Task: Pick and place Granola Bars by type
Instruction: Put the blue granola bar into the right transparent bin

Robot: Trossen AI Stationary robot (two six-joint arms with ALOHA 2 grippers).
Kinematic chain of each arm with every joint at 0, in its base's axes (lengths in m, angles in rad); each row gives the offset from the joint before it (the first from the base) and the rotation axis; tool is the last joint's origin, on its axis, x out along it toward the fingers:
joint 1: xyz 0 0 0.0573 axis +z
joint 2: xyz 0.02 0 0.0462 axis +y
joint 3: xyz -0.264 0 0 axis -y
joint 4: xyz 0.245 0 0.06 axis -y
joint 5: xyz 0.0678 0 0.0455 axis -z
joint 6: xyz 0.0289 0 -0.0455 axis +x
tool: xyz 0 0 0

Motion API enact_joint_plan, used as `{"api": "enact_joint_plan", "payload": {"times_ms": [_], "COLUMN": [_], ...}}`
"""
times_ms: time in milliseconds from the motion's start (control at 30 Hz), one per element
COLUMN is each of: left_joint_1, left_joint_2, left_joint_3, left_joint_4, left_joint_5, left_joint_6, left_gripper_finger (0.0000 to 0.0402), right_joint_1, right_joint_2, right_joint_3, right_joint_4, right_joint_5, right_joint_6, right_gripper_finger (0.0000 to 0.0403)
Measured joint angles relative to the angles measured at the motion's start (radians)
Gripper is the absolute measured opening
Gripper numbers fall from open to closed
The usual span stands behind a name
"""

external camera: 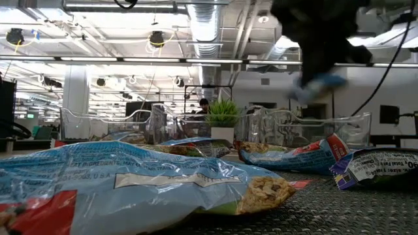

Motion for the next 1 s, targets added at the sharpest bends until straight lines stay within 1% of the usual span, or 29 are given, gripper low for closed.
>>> {"api": "enact_joint_plan", "payload": {"times_ms": [133, 267, 433, 533, 600, 700, 800, 900, 1000], "left_joint_1": [0.0, 0.0, 0.0, 0.0, 0.001, 0.001, 0.001, 0.001, 0.001], "left_joint_2": [0.0, 0.0, 0.0, 0.0, 0.0, 0.0, 0.0, 0.0, 0.0], "left_joint_3": [0.0, 0.0, 0.0, 0.0, 0.0, 0.0, 0.0, 0.0, 0.0], "left_joint_4": [0.0, 0.018, 0.059, 0.071, 0.076, 0.075, 0.075, 0.074, 0.074], "left_joint_5": [-0.098, -0.237, -0.447, -0.539, -0.566, -0.579, -0.579, -0.58, -0.58], "left_joint_6": [-0.001, 0.004, 0.025, 0.039, 0.042, 0.042, 0.037, 0.032, 0.017], "left_gripper_finger": [0.0104, 0.0104, 0.0104, 0.0105, 0.0105, 0.0105, 0.0105, 0.0105, 0.0105], "right_joint_1": [-0.082, -0.191, -0.351, -0.452, -0.523, -0.631, -0.715, -0.782, -0.817], "right_joint_2": [-0.138, -0.24, -0.299, -0.306, -0.3, -0.293, -0.277, -0.282, -0.28], "right_joint_3": [0.001, 0.001, 0.001, 0.001, 0.001, 0.001, -0.001, 0.001, 0.001], "right_joint_4": [-0.006, -0.037, -0.13, -0.173, -0.178, -0.174, -0.162, -0.148, -0.142], "right_joint_5": [0.128, 0.206, 0.254, 0.288, 0.3, 0.295, 0.281, 0.243, 0.212], "right_joint_6": [-0.073, -0.165, -0.261, -0.33, -0.39, -0.488, -0.53, -0.582, -0.636], "right_gripper_finger": [0.0002, 0.0001, 0.0001, 0.0001, 0.0001, 0.0001, 0.0004, 0.0014, 0.0037]}}
